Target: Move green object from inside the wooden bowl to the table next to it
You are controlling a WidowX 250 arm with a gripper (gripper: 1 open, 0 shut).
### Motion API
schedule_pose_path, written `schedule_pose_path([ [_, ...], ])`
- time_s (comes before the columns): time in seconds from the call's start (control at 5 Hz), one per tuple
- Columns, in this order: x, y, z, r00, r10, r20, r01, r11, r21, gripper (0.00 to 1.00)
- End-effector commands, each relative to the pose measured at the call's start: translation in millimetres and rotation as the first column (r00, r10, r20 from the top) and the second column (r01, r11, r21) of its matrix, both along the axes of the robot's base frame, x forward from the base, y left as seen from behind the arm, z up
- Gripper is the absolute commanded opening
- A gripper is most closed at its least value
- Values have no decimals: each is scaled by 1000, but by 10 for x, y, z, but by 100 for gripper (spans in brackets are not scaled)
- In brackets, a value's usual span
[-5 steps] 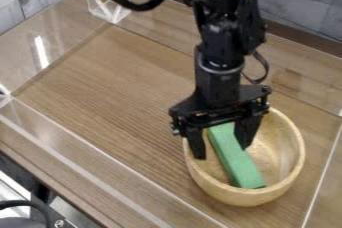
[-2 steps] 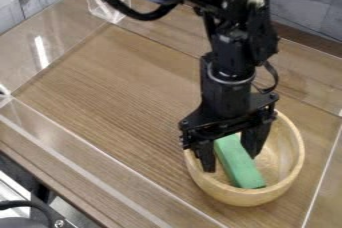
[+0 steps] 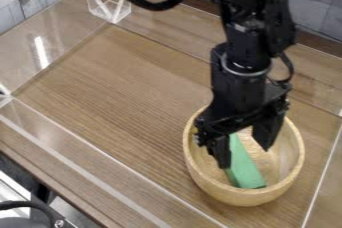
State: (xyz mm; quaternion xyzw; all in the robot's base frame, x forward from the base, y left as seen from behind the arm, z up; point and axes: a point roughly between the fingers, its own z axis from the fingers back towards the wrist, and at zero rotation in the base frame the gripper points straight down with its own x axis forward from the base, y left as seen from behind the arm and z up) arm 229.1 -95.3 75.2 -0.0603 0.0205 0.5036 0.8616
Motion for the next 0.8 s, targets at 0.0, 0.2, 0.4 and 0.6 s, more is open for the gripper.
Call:
schedule_pose_path([
  [0.0, 37, -51, -8, 999, 17, 37, -17, 1000, -4, 100],
  [0.2, 122, 187, -109, 996, -87, 31, 87, 996, 7, 100],
  [0.4, 182, 336, -184, 990, -140, 16, 140, 990, 4, 100],
  [0.6, 190, 120, -139, 980, -200, 22, 200, 980, -11, 100],
])
